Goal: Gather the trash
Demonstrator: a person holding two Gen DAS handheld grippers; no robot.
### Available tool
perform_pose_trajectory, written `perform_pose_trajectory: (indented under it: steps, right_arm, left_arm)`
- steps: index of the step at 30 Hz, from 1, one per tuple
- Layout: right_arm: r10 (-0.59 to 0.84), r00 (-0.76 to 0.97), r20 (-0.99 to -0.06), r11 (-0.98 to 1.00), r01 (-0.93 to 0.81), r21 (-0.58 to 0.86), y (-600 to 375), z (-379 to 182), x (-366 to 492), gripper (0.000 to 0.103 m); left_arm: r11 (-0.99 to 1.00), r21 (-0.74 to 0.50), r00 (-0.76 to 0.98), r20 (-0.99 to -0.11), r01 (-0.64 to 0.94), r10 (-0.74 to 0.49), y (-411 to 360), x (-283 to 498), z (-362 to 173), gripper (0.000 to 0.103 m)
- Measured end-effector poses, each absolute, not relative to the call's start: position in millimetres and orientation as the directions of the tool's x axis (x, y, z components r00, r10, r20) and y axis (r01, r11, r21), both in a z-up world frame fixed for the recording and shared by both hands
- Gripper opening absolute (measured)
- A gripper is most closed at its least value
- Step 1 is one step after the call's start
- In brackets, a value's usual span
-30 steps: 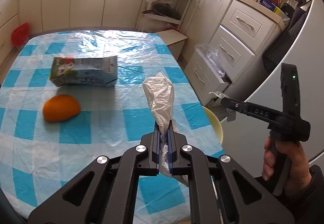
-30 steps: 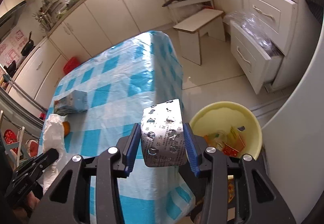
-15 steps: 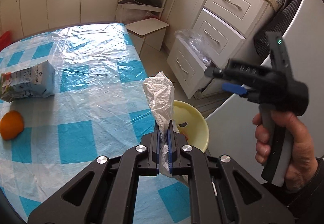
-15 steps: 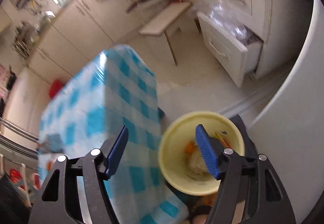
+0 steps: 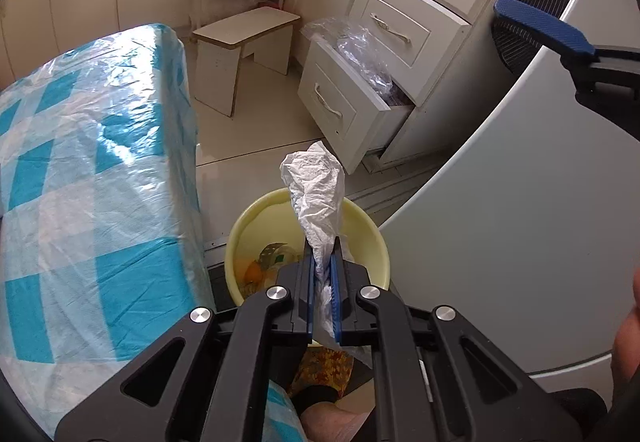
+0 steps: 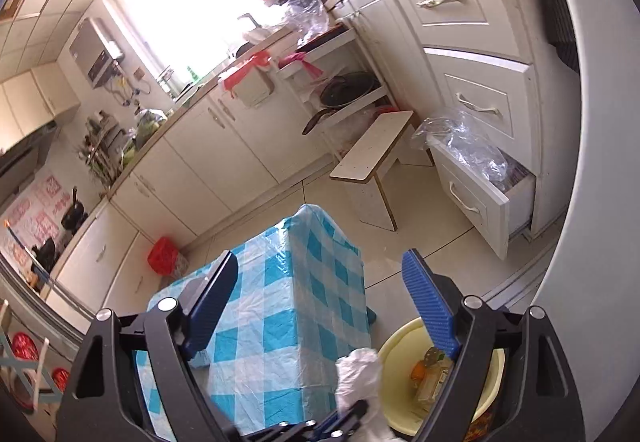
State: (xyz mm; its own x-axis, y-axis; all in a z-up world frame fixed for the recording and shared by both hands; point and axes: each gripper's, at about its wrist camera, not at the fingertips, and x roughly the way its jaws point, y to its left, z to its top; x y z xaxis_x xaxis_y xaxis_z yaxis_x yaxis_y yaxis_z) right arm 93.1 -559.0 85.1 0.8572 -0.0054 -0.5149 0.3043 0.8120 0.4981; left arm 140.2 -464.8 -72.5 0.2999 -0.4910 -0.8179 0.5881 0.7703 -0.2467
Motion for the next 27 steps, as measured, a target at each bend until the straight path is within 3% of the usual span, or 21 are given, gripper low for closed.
perform_pose_trajectory:
  steps: [9, 11, 13, 16, 19, 27]
  right_arm:
    - [0.007, 0.871, -0.490, 0.786, 0.298, 0.541, -565.6, 87.2, 89.8, 0.081]
    - [0.008, 0.874, -0.487, 0.782, 0.298, 0.548, -566.6, 87.2, 89.3, 0.081]
    - [0.010, 0.873, -0.487, 0.780, 0.298, 0.550, -567.2, 86.4, 89.9, 0.081]
    - [0.009, 0.872, -0.489, 0.778, 0.301, 0.551, -568.4, 85.4, 90.2, 0.081]
    - [0.008, 0.870, -0.493, 0.778, 0.304, 0.550, -569.6, 84.3, 90.4, 0.081]
    - [0.008, 0.862, -0.507, 0.791, 0.305, 0.531, -563.0, 82.2, 94.9, 0.081]
  left_arm:
    - [0.783, -0.224, 0.294, -0.839, 0.581, -0.458, -494.9, 147.4, -76.0, 0.012]
    - [0.790, -0.215, 0.296, -0.845, 0.574, -0.445, -495.8, 147.8, -77.7, 0.019]
    - [0.803, -0.205, 0.298, -0.854, 0.560, -0.427, -496.7, 149.2, -80.1, 0.039]
    - [0.817, -0.202, 0.307, -0.857, 0.541, -0.414, -497.2, 152.3, -79.0, 0.054]
    - [0.823, -0.199, 0.311, -0.858, 0.532, -0.409, -497.2, 153.0, -77.2, 0.062]
    - [0.829, -0.207, 0.325, -0.850, 0.519, -0.416, -478.2, 150.1, -65.6, 0.068]
